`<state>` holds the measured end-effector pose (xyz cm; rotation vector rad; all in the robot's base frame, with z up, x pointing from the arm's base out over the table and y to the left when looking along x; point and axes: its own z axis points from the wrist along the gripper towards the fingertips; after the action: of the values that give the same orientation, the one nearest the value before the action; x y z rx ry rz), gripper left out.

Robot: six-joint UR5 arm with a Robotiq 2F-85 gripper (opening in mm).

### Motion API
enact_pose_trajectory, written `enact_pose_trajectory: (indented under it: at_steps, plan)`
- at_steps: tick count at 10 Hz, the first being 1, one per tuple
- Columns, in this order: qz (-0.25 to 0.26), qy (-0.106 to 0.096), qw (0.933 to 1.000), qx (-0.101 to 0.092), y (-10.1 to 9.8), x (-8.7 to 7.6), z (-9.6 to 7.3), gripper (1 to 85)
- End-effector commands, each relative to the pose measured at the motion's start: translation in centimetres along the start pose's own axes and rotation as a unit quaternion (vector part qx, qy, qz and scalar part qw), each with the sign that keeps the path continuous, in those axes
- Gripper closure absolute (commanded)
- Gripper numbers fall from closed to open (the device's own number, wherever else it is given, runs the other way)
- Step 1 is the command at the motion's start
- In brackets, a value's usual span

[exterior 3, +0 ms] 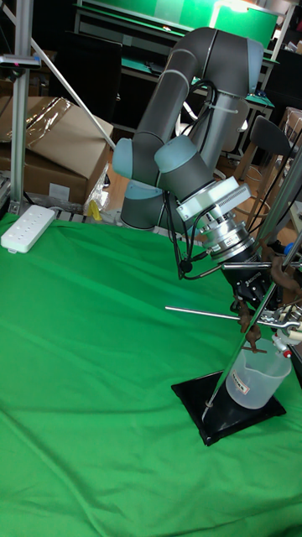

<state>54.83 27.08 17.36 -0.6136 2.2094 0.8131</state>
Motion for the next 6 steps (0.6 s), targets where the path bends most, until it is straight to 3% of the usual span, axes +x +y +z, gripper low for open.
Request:
enact_pose_trajectory:
  at_steps: [1, 6]
  plan:
    - [0.001, -0.006, 1.0000, 0.001, -0.26, -0.48, -0.26, 84.3]
    - [-0.002, -0.015, 0.9998, 0.014, -0.84, -0.86, -0.29, 84.3]
